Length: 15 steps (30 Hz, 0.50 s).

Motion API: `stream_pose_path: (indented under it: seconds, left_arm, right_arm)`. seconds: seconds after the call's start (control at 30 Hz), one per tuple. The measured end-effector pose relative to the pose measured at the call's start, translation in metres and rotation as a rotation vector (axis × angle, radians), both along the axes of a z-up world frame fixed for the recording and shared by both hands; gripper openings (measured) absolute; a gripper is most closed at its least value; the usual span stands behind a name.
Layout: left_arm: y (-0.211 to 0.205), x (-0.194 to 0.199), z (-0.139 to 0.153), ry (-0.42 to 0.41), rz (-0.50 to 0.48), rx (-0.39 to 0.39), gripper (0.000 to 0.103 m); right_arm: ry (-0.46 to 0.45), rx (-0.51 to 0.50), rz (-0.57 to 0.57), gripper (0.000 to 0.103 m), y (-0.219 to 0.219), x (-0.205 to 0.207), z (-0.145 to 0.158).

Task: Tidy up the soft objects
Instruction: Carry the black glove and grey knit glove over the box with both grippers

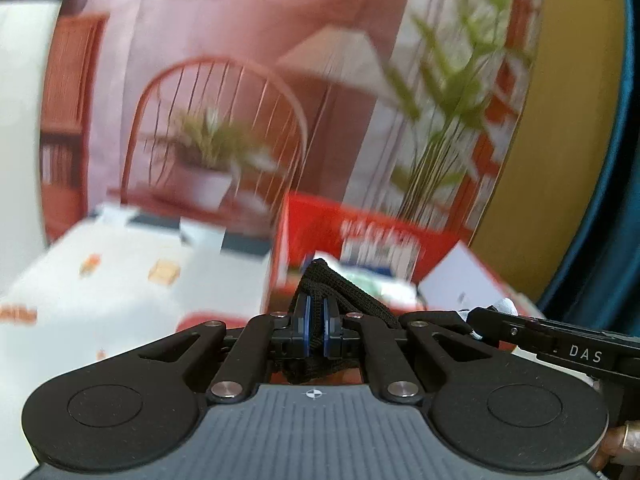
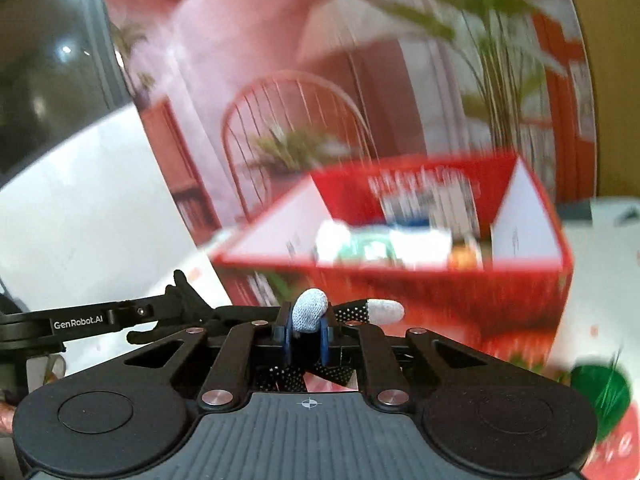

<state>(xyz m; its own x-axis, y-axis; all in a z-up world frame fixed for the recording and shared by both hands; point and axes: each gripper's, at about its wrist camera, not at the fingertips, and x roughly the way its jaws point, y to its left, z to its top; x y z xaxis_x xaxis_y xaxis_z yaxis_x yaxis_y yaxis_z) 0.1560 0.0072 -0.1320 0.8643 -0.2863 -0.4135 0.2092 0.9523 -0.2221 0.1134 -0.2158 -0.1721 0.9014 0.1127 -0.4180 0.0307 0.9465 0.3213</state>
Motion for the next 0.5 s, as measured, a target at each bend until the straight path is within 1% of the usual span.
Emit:
stream_pose_path:
  seconds: [0.07,0.17,0.27,0.33,0.4,0.5]
  left_arm:
    - [-0.005,0.006,0.011,-0.023,-0.006,0.002,0.007]
    - [-0.016,0.019,0.025,-0.035,-0.023,-0.001,0.007]
    - [-0.03,0.032,0.033,-0.056,-0.03,0.025,0.007]
    - [-0.036,0.045,0.034,-0.053,-0.037,0.035,0.007]
    - [-0.042,0.062,0.034,-0.04,-0.026,0.027,0.007]
    - [-0.052,0.086,0.029,-0.014,-0.019,0.035,0.007]
  right_arm:
    - [-0.039,-0.015,-0.001,0.012,-0.005,0.003,0.015]
    - [-0.075,-0.034,-0.017,0.012,-0.016,0.01,0.033]
    - [-0.102,-0.069,-0.039,0.012,-0.025,0.02,0.045]
    - [-0.111,-0.091,-0.053,0.012,-0.03,0.026,0.05]
    - [-0.121,-0.113,-0.075,0.012,-0.036,0.035,0.052]
    - [-0.117,-0.12,-0.118,0.012,-0.049,0.053,0.048]
